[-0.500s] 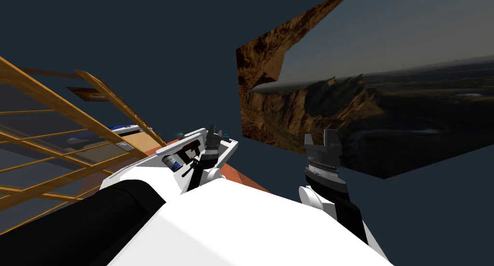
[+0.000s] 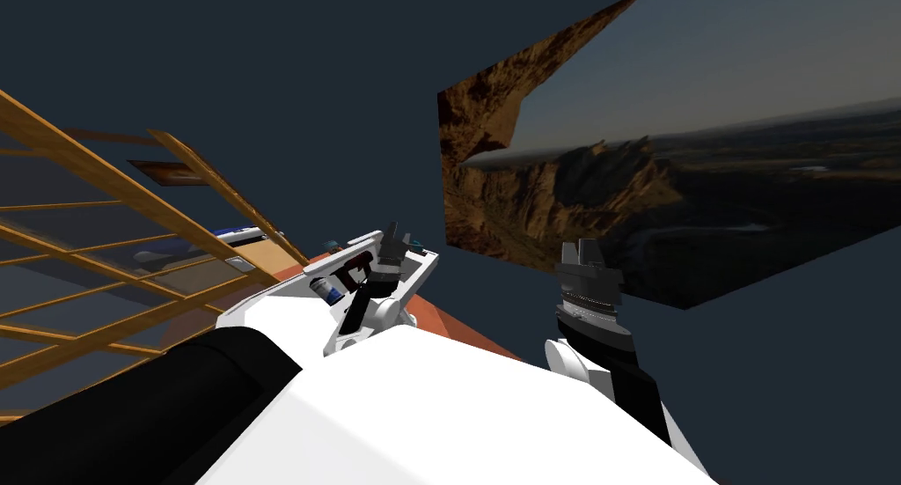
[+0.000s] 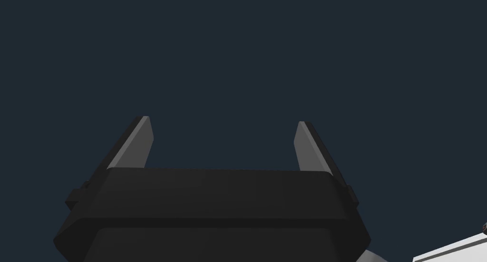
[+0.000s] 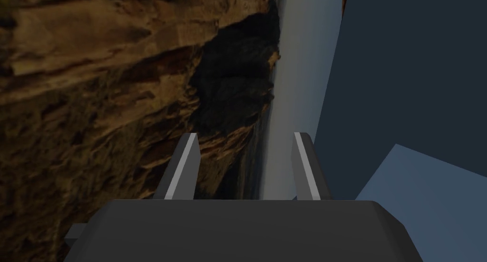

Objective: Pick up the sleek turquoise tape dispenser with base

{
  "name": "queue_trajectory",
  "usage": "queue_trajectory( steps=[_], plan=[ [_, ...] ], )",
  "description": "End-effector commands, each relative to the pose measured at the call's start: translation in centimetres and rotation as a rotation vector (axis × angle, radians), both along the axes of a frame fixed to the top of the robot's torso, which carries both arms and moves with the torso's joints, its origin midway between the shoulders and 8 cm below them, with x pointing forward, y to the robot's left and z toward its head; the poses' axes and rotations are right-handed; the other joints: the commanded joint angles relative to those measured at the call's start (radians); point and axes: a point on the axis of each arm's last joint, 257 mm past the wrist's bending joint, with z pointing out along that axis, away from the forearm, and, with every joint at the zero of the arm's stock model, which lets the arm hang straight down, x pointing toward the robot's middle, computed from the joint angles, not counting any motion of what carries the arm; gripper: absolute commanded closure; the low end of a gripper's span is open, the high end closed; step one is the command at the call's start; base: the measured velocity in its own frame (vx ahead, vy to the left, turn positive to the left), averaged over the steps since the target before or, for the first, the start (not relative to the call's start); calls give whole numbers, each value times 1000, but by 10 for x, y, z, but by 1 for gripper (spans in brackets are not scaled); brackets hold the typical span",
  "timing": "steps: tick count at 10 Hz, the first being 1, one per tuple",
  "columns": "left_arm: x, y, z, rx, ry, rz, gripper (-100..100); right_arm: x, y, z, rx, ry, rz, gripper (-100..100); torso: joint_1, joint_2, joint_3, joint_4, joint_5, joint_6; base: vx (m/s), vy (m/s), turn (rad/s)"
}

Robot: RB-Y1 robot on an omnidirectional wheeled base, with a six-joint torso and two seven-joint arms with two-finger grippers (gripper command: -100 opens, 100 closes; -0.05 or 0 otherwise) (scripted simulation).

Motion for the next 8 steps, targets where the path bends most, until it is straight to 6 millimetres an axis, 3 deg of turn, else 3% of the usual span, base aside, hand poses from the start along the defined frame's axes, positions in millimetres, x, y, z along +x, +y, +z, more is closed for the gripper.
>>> queue_trajectory(
  steps=[1, 8],
  plan=[
    [5, -2, 0, -11, 15, -20, -100, 0, 0, 0, 0, 0, 0, 0, 0, 0, 0, 0, 0, 0, -66, 50, -9],
    [32, -15, 12, -84, 77, -157, -100, 0, 0, 0, 0, 0, 0, 0, -2, -4, -2, -1, 0, 0, -54, 32, -9]
  ],
)
